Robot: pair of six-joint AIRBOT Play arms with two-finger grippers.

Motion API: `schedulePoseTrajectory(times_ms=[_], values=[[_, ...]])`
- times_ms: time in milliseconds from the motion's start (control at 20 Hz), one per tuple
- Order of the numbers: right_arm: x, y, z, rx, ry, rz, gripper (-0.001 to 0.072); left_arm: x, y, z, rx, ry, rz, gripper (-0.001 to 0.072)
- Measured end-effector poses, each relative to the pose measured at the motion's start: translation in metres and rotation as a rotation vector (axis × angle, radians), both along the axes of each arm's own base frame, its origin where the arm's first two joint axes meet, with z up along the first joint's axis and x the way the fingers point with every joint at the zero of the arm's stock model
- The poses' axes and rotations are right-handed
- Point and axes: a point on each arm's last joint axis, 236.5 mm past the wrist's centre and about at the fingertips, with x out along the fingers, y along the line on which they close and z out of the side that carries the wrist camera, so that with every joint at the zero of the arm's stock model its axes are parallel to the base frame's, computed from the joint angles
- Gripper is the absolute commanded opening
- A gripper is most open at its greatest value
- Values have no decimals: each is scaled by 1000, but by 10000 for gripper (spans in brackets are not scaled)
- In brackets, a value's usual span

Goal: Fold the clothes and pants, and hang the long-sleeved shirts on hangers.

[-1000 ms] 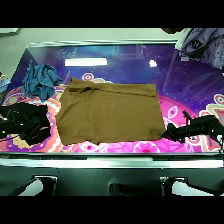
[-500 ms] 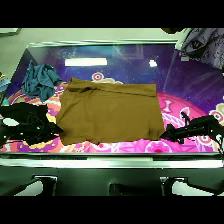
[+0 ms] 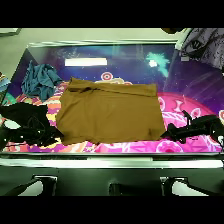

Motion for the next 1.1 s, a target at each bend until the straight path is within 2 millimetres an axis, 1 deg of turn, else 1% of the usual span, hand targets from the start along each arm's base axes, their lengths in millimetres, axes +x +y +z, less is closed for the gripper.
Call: schedulePoseTrajectory(times_ms=[150, 200, 250, 300, 350, 450, 550, 650, 700, 750, 800, 850, 950, 1000, 1050, 1100], values=[[1, 0, 1, 1, -4, -2, 29, -6, -11, -7, -35, 16, 32, 523], [1, 0, 1, 0, -5, -2, 29, -7, -16, -9, -48, 19, 45, 483], [1, 0, 2, 1, -5, -1, 29, -9, -21, -12, -58, 25, 49, 324], [0, 1, 2, 3, -3, 0, 29, -11, -22, -16, -52, 29, 50, 108], [0, 2, 3, 8, -1, 1, 28, -11, -22, -21, -41, 24, 51, 16], [-2, 6, 6, 16, -2, 13, 27, -2, -25, -21, -39, -13, 56, 14], [3, 16, 14, 18, -36, 41, 26, 16, -23, -16, -25, -75, 53, 13], [20, 26, 27, -18, -118, 75, 26, 44, -23, 5, -30, -157, 56, 12], [35, 30, 39, -42, -175, 88, 26, 62, -21, 21, -30, -209, 45, 13], [52, 32, 54, -67, -236, 97, 26, 84, -18, 43, -21, -277, 35, 12], [71, 34, 74, -93, -306, 102, 26, 107, -14, 69, -13, -351, 29, 12], [93, 35, 102, -118, -388, 106, 27, 126, -10, 98, 3, -424, 8, 12], [132, 35, 172, -166, -566, 105, 27, 165, 0, 173, 60, -596, -31, 12], [147, 34, 216, -195, -666, 107, 27, 178, 5, 218, 103, -689, -59, 12], [154, 32, 258, -228, -759, 108, 27, 185, 11, 263, 154, -776, -81, 12], [156, 31, 305, -270, -857, 111, 27, 187, 16, 305, 211, -860, -98, 12]])
